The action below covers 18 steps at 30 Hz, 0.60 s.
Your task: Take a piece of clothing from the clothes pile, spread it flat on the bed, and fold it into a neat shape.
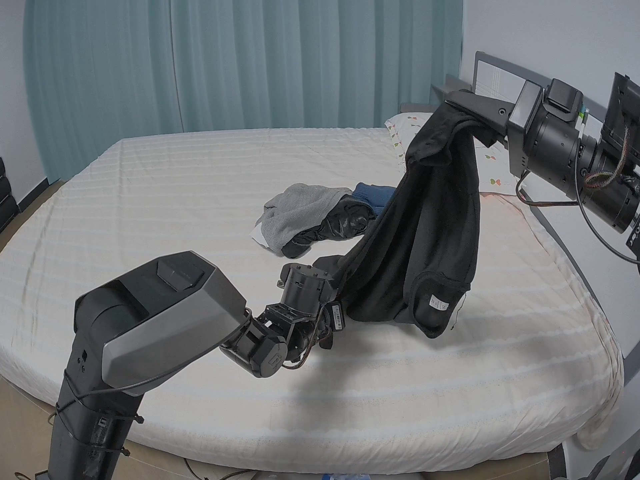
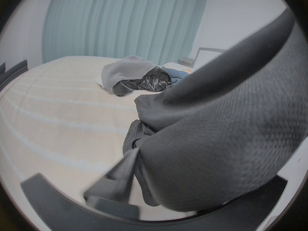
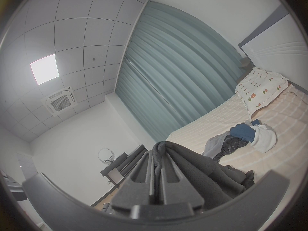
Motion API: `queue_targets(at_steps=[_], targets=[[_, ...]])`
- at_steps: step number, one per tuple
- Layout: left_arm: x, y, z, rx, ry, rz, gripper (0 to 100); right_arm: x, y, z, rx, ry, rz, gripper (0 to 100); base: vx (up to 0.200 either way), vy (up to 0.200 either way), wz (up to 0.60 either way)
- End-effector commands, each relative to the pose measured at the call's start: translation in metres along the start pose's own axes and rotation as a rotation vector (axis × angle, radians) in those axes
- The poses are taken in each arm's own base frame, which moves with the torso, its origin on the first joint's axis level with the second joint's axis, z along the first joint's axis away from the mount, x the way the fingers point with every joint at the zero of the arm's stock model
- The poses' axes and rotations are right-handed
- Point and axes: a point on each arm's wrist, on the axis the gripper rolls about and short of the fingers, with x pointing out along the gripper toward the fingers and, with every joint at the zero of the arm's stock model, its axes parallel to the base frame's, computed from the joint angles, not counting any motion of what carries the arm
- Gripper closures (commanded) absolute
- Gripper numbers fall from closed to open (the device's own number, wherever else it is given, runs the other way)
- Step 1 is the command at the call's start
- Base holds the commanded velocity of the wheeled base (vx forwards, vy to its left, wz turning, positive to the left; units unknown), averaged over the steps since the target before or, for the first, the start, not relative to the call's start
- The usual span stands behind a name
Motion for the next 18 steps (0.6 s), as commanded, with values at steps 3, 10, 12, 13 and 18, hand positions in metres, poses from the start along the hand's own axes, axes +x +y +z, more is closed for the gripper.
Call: queue_targets(at_steps=[3, 10, 12, 13, 18], targets=[[-0.020, -0.011, 0.030, -0.083, -0.072, -0.036, 100, -0.002, -0.018, -0.005, 0.007, 0.017, -0.059, 100, 0.000, 0.000, 0.00], [-0.144, -0.021, 0.123, -0.253, -0.116, -0.117, 100, -0.007, -0.067, -0.037, 0.040, 0.128, -0.219, 100, 0.000, 0.000, 0.00], [-0.172, -0.020, 0.136, -0.300, -0.116, -0.120, 100, -0.001, -0.082, -0.047, 0.051, 0.142, -0.270, 100, 0.000, 0.000, 0.00], [-0.190, -0.018, 0.143, -0.329, -0.120, -0.132, 100, 0.001, -0.087, -0.050, 0.061, 0.138, -0.293, 100, 0.000, 0.000, 0.00], [-0.242, -0.001, 0.163, -0.403, -0.129, -0.231, 100, 0.010, -0.106, -0.064, 0.042, 0.126, -0.332, 100, 0.000, 0.000, 0.00]])
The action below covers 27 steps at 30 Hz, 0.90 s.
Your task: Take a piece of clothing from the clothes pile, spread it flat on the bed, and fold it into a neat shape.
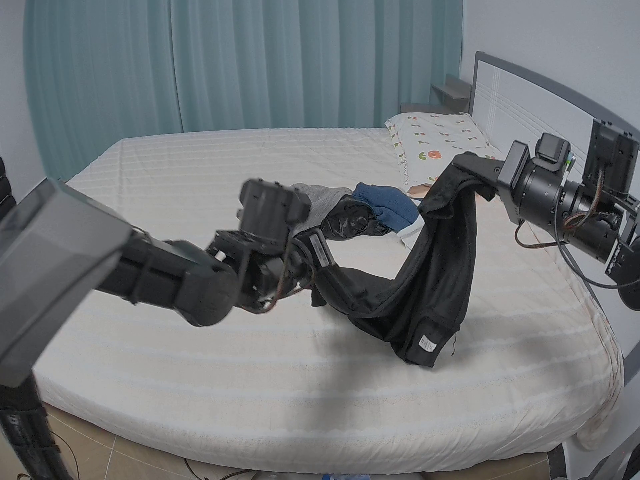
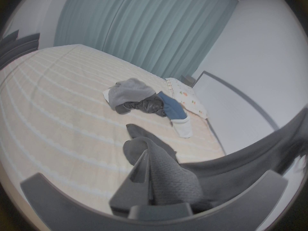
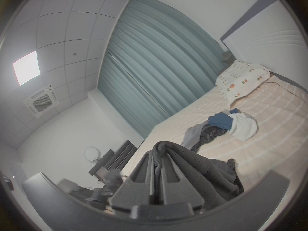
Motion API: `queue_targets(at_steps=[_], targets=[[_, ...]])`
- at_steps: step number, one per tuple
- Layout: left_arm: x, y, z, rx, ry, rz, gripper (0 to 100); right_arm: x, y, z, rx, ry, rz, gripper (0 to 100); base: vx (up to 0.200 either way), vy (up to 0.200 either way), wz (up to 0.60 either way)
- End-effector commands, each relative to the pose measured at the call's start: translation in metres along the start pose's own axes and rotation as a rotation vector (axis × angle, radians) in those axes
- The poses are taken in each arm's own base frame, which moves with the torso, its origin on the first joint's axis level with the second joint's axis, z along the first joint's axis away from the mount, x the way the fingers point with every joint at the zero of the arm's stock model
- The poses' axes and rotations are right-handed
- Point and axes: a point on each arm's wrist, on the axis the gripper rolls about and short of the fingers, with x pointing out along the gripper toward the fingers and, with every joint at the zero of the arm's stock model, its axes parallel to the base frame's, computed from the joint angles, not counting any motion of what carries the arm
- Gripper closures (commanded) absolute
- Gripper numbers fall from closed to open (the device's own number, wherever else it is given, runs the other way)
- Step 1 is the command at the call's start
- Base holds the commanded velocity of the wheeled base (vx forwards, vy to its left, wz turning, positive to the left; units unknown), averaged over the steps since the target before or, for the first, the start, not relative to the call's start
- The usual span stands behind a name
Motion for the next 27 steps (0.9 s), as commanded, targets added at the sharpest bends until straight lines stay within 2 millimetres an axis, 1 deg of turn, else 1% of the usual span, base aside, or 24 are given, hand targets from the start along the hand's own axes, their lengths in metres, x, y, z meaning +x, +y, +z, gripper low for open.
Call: queue_targets(at_steps=[1, 2, 4, 5, 6, 7, 8, 9, 11, 13, 14, 15, 17, 18, 22, 25, 27], targets=[[-0.111, -0.003, 0.060, -0.133, -0.066, -0.148, 100, 0.024, -0.045, -0.032, -0.005, 0.048, -0.125, 100, 0.000, 0.000, 0.00], [-0.115, -0.001, 0.062, -0.137, -0.067, -0.147, 100, 0.024, -0.043, -0.029, -0.027, 0.029, -0.112, 100, 0.000, 0.000, 0.00], [-0.120, 0.006, 0.056, -0.133, -0.048, -0.127, 100, 0.022, -0.039, -0.022, -0.051, -0.019, -0.093, 100, 0.000, 0.000, 0.00], [-0.120, 0.006, 0.056, -0.133, -0.048, -0.127, 100, 0.022, -0.039, -0.022, -0.051, -0.019, -0.093, 100, 0.000, 0.000, 0.00], [-0.127, 0.016, 0.046, -0.129, -0.027, -0.110, 100, 0.020, -0.038, -0.015, -0.051, -0.076, -0.094, 100, 0.000, 0.000, 0.00], [-0.128, 0.023, 0.038, -0.126, -0.004, -0.091, 100, 0.019, -0.039, -0.015, -0.046, -0.091, -0.107, 100, 0.000, 0.000, 0.00], [-0.128, 0.026, 0.031, -0.122, 0.015, -0.083, 100, 0.020, -0.041, -0.016, -0.033, -0.096, -0.121, 100, 0.000, 0.000, 0.00], [-0.128, 0.026, 0.031, -0.122, 0.015, -0.083, 100, 0.020, -0.041, -0.016, -0.033, -0.096, -0.121, 100, 0.000, 0.000, 0.00], [-0.122, 0.038, 0.014, -0.125, 0.025, -0.082, 100, 0.019, -0.046, -0.026, 0.055, -0.094, -0.166, 100, 0.000, 0.000, 0.00], [-0.119, 0.042, 0.004, -0.125, 0.015, -0.105, 100, 0.017, -0.049, -0.035, 0.118, -0.069, -0.173, 100, 0.000, 0.000, 0.00], [-0.119, 0.042, 0.004, -0.125, 0.015, -0.105, 100, 0.017, -0.049, -0.035, 0.118, -0.069, -0.173, 100, 0.000, 0.000, 0.00], [-0.112, 0.042, 0.000, -0.134, -0.008, -0.138, 100, 0.014, -0.055, -0.047, 0.181, -0.031, -0.191, 100, 0.000, 0.000, 0.00], [-0.107, 0.042, -0.002, -0.150, -0.014, -0.146, 100, 0.018, -0.059, -0.053, 0.197, -0.009, -0.194, 100, 0.000, 0.000, 0.00], [-0.102, 0.040, -0.006, -0.178, -0.009, -0.154, 100, 0.023, -0.061, -0.060, 0.198, 0.004, -0.192, 100, 0.000, 0.000, 0.00], [-0.099, 0.049, -0.014, -0.226, 0.034, -0.144, 100, 0.021, -0.062, -0.063, 0.192, -0.014, -0.169, 100, 0.000, 0.000, 0.00], [-0.098, 0.050, -0.014, -0.235, 0.044, -0.154, 100, 0.019, -0.060, -0.064, 0.192, -0.011, -0.164, 100, 0.000, 0.000, 0.00], [-0.099, 0.050, -0.015, -0.266, 0.050, -0.154, 100, 0.019, -0.058, -0.069, 0.190, 0.001, -0.165, 100, 0.000, 0.000, 0.00]])
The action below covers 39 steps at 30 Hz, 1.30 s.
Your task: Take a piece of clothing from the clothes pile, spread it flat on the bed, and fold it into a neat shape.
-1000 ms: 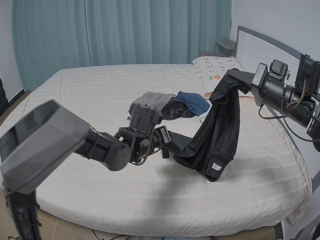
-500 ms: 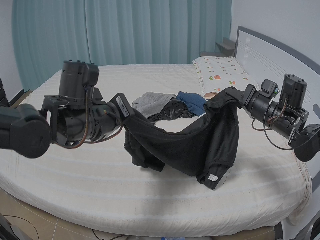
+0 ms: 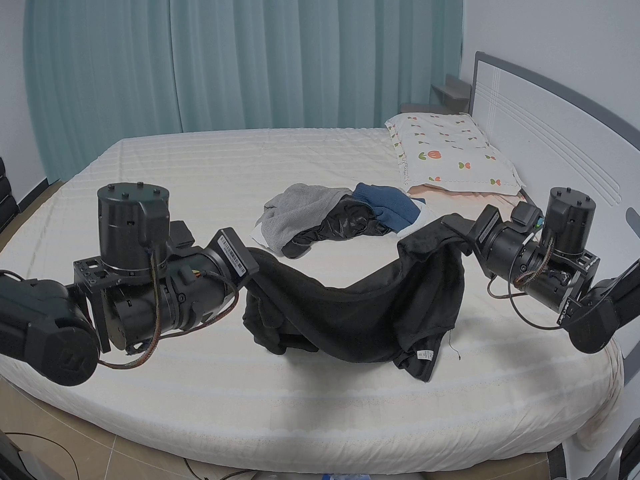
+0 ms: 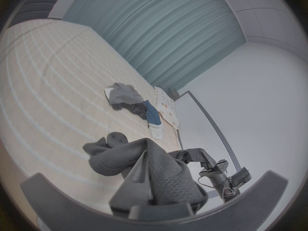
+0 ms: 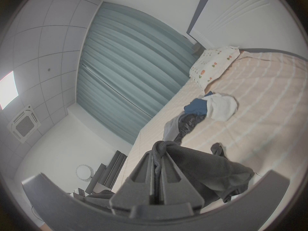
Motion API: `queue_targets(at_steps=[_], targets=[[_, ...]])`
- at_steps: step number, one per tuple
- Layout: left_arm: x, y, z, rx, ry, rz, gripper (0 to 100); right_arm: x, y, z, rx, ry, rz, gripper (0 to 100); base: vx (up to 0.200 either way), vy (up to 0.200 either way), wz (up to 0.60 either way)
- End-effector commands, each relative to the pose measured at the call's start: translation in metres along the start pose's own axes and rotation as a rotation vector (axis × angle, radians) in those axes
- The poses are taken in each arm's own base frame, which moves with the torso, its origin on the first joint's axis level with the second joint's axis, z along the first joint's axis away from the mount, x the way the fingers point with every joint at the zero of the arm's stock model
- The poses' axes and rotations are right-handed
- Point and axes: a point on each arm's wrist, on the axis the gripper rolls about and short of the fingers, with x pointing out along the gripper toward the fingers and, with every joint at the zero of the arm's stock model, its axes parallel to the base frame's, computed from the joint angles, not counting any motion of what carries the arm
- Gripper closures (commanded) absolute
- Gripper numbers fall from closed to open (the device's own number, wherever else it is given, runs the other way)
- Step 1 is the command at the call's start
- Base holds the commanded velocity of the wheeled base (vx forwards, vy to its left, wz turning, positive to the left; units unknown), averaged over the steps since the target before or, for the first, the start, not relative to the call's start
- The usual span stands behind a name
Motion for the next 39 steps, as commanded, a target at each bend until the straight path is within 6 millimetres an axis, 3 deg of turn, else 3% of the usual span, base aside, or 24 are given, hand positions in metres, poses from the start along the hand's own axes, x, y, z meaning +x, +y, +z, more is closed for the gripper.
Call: queue_targets(at_steps=[1, 7, 22, 29, 39], targets=[[0.003, 0.006, -0.006, -0.038, 0.021, 0.027, 100, 0.000, -0.003, -0.011, -0.001, 0.034, -0.015, 100, 0.000, 0.000, 0.00], [0.001, 0.012, -0.008, -0.089, 0.030, 0.039, 100, 0.001, -0.003, -0.013, -0.003, 0.041, -0.013, 100, -0.200, 0.000, 0.00], [0.002, 0.008, -0.002, -0.092, 0.014, 0.029, 100, 0.005, -0.009, -0.018, -0.002, 0.065, -0.027, 100, 0.000, 0.000, 0.00], [-0.002, 0.013, 0.017, -0.110, -0.050, 0.036, 100, 0.003, -0.005, -0.014, -0.003, 0.042, -0.024, 100, 0.000, 0.200, 0.00], [-0.009, 0.009, 0.023, -0.115, -0.074, 0.015, 100, 0.007, -0.002, -0.009, -0.023, -0.045, -0.075, 100, 0.000, 0.200, 0.00]])
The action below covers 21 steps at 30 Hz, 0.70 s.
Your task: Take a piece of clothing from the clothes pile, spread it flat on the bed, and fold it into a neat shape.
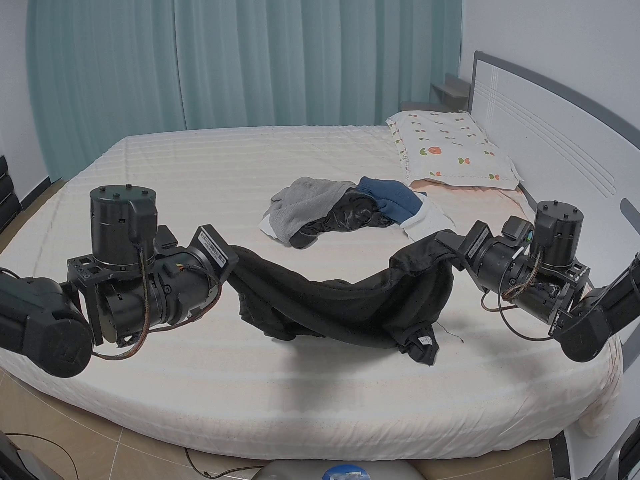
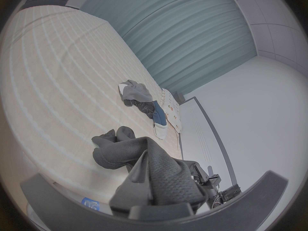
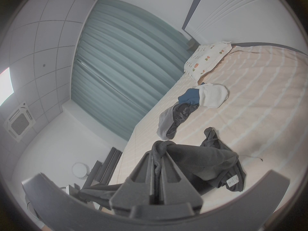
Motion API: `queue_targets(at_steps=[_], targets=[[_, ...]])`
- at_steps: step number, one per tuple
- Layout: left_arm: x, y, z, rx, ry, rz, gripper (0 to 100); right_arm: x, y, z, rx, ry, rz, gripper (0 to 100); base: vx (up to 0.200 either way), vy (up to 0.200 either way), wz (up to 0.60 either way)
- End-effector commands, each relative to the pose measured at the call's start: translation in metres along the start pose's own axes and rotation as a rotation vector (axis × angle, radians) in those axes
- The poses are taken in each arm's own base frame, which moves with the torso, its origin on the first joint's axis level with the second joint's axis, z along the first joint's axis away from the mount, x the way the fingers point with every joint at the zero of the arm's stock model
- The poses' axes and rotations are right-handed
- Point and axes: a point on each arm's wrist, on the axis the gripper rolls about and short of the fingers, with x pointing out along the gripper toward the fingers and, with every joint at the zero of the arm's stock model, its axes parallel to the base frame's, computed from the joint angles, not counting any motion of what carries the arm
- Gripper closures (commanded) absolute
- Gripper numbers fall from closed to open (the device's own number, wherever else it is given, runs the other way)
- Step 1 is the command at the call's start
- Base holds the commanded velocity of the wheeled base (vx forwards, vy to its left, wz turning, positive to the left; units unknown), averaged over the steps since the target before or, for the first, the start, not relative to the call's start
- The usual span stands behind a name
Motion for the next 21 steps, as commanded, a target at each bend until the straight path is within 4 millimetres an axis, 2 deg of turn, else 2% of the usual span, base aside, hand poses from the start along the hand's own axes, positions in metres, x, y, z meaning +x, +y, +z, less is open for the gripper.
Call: queue_targets(at_steps=[1, 8, 21], targets=[[-0.0080, -0.0044, 0.0045, -0.003, -0.019, -0.021, 100, 0.0019, 0.0024, 0.0017, -0.019, -0.032, -0.015, 100, 0.000, 0.200, 0.00], [-0.0089, -0.0051, 0.0049, -0.003, -0.021, -0.025, 100, 0.0096, 0.0070, 0.0086, -0.027, -0.142, -0.056, 100, 0.000, 0.200, 0.00], [-0.0130, -0.0062, 0.0110, -0.006, -0.047, -0.035, 100, 0.0096, 0.0076, 0.0083, -0.012, -0.140, -0.048, 100, 0.000, 0.200, 0.00]])
